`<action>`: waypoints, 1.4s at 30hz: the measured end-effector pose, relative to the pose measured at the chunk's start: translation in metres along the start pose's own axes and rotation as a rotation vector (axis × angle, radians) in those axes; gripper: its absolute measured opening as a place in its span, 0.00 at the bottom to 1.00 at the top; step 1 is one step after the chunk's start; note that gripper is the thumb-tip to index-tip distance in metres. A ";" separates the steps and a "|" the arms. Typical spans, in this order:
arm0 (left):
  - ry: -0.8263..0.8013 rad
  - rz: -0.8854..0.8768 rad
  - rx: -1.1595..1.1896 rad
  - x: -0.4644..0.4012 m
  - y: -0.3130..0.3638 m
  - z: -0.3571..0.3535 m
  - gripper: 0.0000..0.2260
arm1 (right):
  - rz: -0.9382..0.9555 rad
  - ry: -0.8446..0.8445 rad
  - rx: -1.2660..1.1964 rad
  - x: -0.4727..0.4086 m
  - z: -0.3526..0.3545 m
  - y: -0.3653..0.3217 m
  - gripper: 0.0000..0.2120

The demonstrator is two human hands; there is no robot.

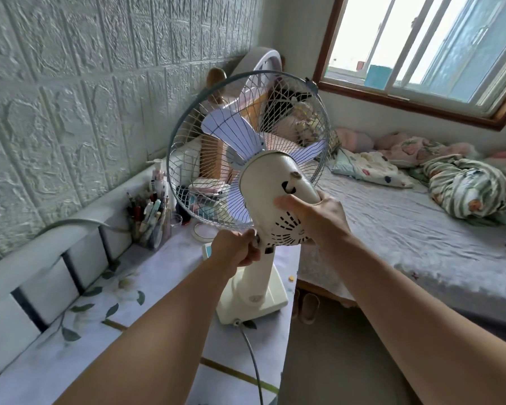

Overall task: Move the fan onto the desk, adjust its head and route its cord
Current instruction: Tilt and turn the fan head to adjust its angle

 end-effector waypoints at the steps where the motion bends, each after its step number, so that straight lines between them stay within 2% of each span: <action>1: 0.006 0.004 -0.001 0.000 0.000 0.001 0.13 | -0.008 -0.012 -0.008 -0.001 -0.002 -0.001 0.33; 6: 0.005 0.003 -0.006 -0.001 -0.001 0.003 0.11 | 0.003 -0.018 0.002 -0.002 -0.005 -0.002 0.34; 11: -0.001 0.006 0.007 0.001 -0.001 0.002 0.12 | -0.012 -0.013 0.011 0.001 -0.005 -0.003 0.40; 17: -0.009 0.001 0.018 0.002 0.000 0.002 0.12 | -0.020 -0.023 0.027 0.001 -0.008 -0.007 0.38; 25: -0.009 0.020 0.018 0.004 -0.001 -0.001 0.12 | -0.074 -0.040 0.050 -0.003 -0.011 -0.016 0.41; 38: 0.017 0.039 0.035 0.009 0.000 0.002 0.15 | -0.058 -0.045 0.065 -0.001 -0.014 -0.017 0.40; 42: -0.029 -0.013 -0.088 0.007 0.003 0.007 0.08 | -0.063 -0.047 0.062 -0.001 -0.014 -0.016 0.40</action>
Point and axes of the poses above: each hand's wrist, its own x-axis away from the middle knuckle, its own z-axis out of the back of the hand, y = z × x, the point moved 6 cm from there along -x, towards the middle knuckle, and after that the axes turned 1 degree about z, right-handed, at the moved point
